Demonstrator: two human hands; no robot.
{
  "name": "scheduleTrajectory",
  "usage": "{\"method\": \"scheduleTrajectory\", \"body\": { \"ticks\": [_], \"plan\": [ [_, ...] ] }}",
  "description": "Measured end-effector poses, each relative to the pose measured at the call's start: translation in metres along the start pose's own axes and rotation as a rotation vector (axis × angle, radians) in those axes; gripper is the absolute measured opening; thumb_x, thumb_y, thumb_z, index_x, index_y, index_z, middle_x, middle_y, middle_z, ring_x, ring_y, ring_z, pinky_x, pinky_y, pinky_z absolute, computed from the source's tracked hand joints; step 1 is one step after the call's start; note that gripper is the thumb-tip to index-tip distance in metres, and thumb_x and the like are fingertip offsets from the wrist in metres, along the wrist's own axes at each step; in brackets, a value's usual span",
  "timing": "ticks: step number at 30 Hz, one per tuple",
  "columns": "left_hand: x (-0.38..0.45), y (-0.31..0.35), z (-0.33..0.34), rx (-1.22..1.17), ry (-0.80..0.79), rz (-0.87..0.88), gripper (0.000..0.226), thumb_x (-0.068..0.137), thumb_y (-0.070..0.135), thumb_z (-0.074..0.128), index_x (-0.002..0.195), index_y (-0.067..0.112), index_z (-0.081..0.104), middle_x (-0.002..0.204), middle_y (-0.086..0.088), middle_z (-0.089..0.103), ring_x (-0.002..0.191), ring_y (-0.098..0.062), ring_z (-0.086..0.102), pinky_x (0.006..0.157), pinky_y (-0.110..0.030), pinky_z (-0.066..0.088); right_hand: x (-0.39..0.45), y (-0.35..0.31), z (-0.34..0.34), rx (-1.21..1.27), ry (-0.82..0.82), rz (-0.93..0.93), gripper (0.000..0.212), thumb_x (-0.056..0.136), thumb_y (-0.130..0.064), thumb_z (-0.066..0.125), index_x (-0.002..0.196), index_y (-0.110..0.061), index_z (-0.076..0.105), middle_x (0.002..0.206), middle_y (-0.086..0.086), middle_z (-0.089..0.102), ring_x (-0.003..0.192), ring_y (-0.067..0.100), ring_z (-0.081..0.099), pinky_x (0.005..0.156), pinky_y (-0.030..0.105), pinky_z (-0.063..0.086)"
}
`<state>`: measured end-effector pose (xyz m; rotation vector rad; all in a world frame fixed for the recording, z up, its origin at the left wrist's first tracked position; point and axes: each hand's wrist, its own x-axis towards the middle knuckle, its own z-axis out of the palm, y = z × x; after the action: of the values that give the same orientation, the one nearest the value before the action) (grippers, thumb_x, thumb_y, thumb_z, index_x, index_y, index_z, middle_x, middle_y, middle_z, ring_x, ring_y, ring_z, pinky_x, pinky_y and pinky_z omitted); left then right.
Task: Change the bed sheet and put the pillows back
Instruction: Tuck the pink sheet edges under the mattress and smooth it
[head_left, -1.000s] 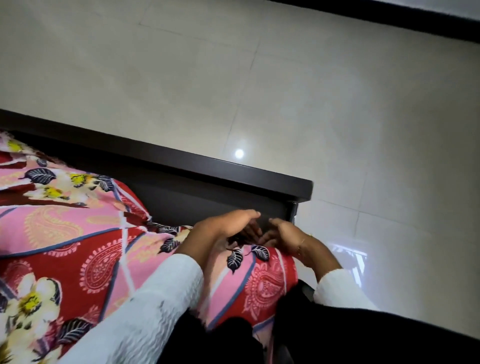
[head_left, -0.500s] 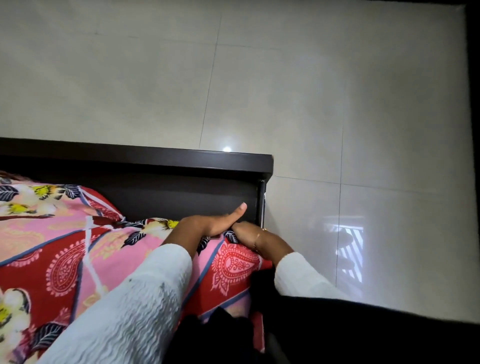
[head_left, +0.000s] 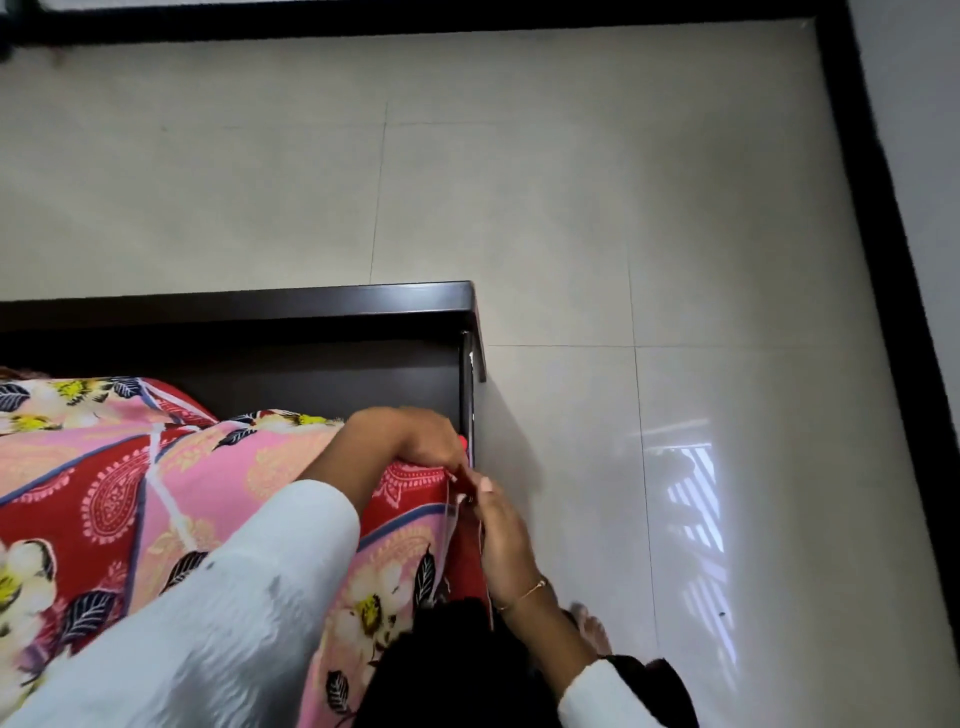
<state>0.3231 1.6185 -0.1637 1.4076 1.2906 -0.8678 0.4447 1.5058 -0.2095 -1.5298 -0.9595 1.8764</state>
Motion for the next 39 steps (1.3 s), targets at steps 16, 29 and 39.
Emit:
{"method": "scheduleTrajectory", "body": {
  "ticks": [16, 29, 39],
  "plan": [
    [0.043, -0.001, -0.006, -0.019, -0.04, -0.213, 0.023, 0.089, 0.023, 0.043, 0.082, 0.011, 0.061, 0.087, -0.01, 0.064, 0.075, -0.023, 0.061, 0.077, -0.033, 0.048, 0.055, 0.024, 0.037, 0.077, -0.072, 0.48, 0.103, 0.054, -0.097, 0.019, 0.122, -0.029, 0.054, 0.115, 0.006, 0.064, 0.105, 0.024, 0.061, 0.099, 0.046, 0.044],
    [0.054, -0.002, -0.003, -0.061, 0.075, -0.263, 0.038, 0.087, 0.024, 0.054, 0.122, 0.008, 0.055, 0.113, -0.011, 0.062, 0.095, -0.024, 0.061, 0.089, -0.033, 0.047, 0.046, -0.04, 0.011, -0.969, 0.03, 0.082, 0.033, 0.098, -0.023, 0.035, 0.114, -0.006, 0.059, 0.119, 0.018, 0.054, 0.112, 0.033, 0.05, 0.084, 0.035, 0.042],
    [0.038, 0.006, -0.004, 0.061, 0.8, -0.277, 0.029, 0.091, 0.022, 0.045, 0.112, 0.015, 0.063, 0.119, -0.009, 0.06, 0.114, -0.028, 0.051, 0.092, -0.036, 0.04, 0.071, -0.078, -0.016, -0.513, 0.102, 0.031, 0.026, 0.093, -0.005, 0.043, 0.104, -0.004, 0.066, 0.112, 0.014, 0.064, 0.106, 0.027, 0.057, 0.09, 0.028, 0.042]
  ]
}}
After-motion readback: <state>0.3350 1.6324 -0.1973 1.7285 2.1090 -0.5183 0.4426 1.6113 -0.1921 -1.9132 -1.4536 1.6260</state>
